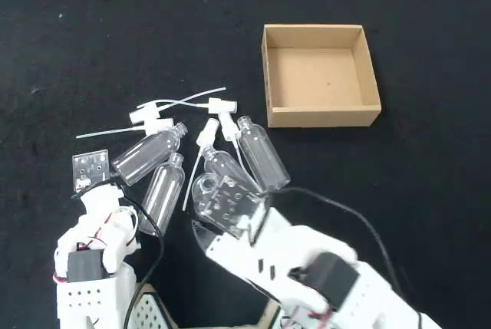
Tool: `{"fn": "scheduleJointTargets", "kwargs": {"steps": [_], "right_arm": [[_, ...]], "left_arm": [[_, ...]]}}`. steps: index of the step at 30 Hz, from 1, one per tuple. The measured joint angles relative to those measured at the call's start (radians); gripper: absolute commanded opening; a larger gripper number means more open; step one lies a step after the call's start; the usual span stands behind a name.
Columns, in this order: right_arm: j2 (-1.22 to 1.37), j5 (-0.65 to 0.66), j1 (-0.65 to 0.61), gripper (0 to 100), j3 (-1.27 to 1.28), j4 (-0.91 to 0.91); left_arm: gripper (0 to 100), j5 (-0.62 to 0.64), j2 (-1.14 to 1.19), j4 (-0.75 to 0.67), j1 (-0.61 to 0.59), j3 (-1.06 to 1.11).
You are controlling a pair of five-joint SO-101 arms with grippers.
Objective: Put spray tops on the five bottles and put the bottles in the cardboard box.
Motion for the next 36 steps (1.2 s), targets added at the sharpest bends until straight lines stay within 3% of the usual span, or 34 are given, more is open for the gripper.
{"fn": "scheduleJointTargets", "kwargs": {"steps": [7, 14, 18, 36], "right_arm": [[0.009, 0.032, -0.005, 35.8, 0.201, -0.233], [0.009, 0.032, 0.176, 35.7, 0.319, -0.454], [0.009, 0.025, 0.187, 35.7, 0.394, -0.575], [0.009, -0.029, 0.126, 30.2, 0.400, -0.615]], "left_arm": [[3, 0.000, 0.000, 0.000, 0.000, 0.000], [3, 0.000, 0.000, 0.000, 0.000, 0.000], [3, 0.000, 0.000, 0.000, 0.000, 0.000], [3, 0.000, 0.000, 0.000, 0.000, 0.000]]}}
